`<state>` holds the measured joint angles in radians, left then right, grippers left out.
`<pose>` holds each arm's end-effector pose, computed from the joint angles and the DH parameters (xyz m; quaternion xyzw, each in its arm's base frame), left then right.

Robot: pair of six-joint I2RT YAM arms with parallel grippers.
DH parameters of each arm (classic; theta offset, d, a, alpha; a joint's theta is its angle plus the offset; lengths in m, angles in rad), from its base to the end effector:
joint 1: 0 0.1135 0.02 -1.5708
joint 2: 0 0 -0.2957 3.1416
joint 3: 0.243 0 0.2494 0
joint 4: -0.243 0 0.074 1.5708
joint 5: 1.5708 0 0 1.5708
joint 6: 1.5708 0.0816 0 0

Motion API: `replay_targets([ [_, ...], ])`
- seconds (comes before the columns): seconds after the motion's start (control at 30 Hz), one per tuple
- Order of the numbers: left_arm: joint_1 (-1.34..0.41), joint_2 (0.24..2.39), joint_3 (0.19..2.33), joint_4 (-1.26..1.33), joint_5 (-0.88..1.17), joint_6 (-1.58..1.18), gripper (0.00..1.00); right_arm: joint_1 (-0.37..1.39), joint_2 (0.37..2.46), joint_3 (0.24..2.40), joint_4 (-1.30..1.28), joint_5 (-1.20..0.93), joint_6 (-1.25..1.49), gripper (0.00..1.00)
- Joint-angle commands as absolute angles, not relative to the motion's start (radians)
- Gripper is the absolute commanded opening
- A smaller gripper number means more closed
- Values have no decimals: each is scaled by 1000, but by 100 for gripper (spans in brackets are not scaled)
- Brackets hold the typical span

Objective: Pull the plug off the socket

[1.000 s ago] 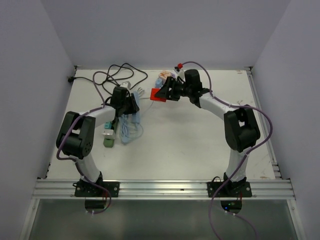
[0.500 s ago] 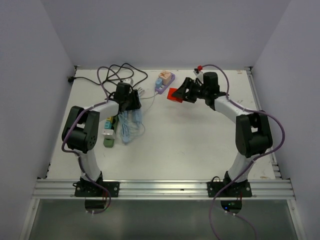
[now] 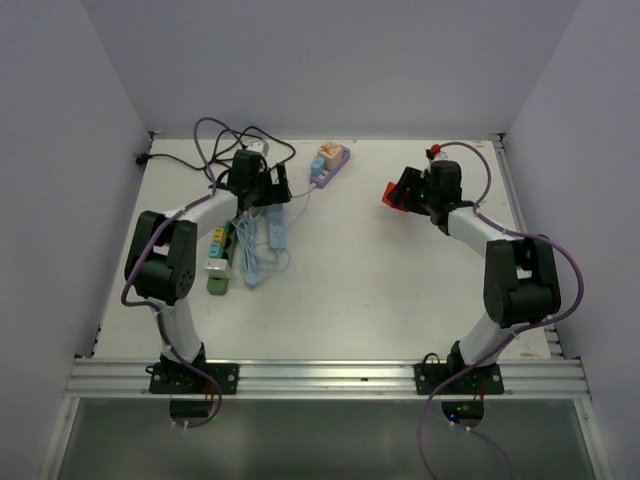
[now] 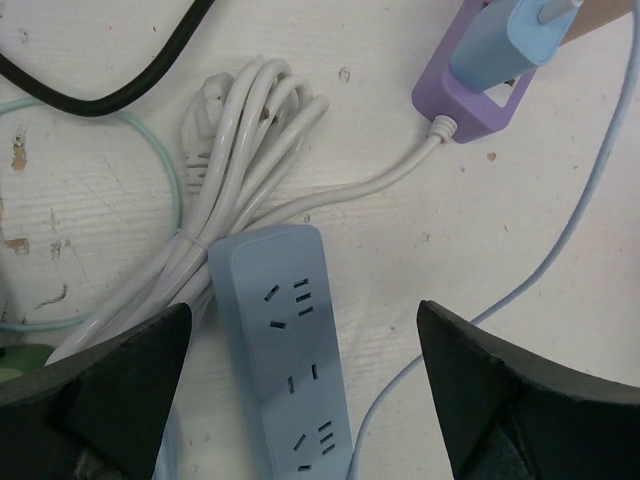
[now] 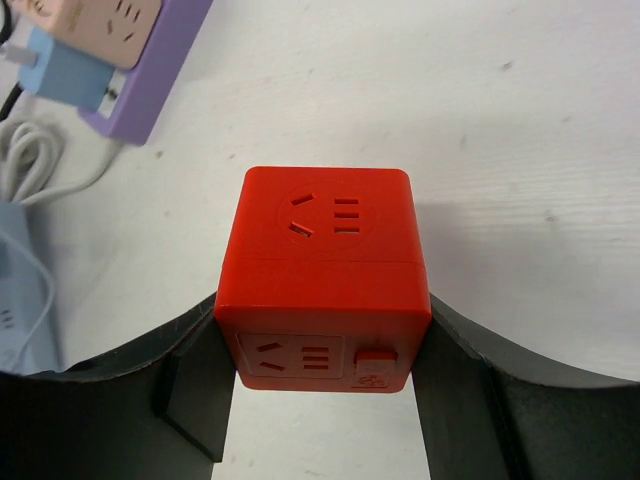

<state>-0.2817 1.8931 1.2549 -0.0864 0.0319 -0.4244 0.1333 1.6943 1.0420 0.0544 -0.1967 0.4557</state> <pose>0.4414 -0.1305 0.1948 -0.0585 0.9099 -0.1556 0.3802 0.4068 0.0706 0.2210 0.0959 0.8757 0.2181 0.4200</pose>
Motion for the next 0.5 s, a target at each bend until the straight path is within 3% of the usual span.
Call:
replay_targets([
  [0.0,-275,1787,1330,-155,20,-396,100,135,1608,974,268,58,351,33],
  [0.27,-275,1626,1439,-400,-49,-373,99,135,1725,986,442,279,264,34],
  [0.47,-275,1396,1385,-451,-47,-324,100,133,1839,1078,425,336,224,40],
])
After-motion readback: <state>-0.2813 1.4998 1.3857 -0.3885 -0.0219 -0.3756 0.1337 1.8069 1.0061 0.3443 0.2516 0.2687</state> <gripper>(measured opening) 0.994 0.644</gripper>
